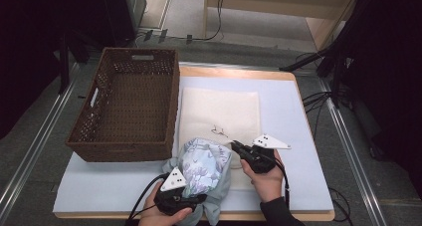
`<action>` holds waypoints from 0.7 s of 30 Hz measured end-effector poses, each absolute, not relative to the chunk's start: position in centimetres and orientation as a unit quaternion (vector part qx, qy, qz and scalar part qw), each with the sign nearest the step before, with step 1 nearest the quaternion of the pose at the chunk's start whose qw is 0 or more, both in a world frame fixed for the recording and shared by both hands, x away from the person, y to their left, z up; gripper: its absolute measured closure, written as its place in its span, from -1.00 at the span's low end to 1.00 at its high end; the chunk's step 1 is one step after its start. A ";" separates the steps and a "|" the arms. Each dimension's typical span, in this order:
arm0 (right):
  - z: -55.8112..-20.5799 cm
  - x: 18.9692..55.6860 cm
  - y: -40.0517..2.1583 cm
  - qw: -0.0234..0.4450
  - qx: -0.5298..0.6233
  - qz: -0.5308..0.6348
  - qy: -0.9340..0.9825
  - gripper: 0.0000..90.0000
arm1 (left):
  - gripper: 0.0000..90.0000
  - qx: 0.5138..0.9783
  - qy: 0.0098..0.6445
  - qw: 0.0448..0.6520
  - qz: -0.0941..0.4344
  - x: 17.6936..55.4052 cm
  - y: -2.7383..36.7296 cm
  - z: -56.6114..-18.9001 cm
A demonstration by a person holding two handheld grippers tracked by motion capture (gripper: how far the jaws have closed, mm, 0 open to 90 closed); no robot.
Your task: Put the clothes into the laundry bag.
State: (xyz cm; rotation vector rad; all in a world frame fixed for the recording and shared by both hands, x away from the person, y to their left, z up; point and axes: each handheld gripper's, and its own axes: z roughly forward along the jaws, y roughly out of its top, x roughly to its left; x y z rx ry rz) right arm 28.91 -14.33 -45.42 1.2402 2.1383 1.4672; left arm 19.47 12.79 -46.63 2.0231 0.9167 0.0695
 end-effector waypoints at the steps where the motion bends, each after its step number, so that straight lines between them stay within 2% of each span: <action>1: -45.4 28.9 -14.4 0.132 0.427 0.507 0.737 0.96 | -0.14 0.816 0.370 0.443 0.024 19.6 12.8 -46.6; 3: -45.4 28.9 -14.4 0.132 0.428 0.508 0.736 0.96 | -0.36 0.814 0.373 0.445 0.028 19.5 12.8 -46.3; 7: -45.4 28.9 -14.4 0.133 0.428 0.508 0.736 0.96 | -0.57 0.810 0.373 0.451 0.039 19.5 12.9 -45.2; 11: -45.3 28.9 -14.3 0.133 0.428 0.506 0.737 0.95 | -0.64 0.808 0.372 0.454 0.055 19.9 13.3 -44.3; 21: -45.4 28.9 -14.4 0.133 0.428 0.508 0.736 0.96 | -0.70 0.795 0.371 0.477 0.048 20.5 14.0 -42.9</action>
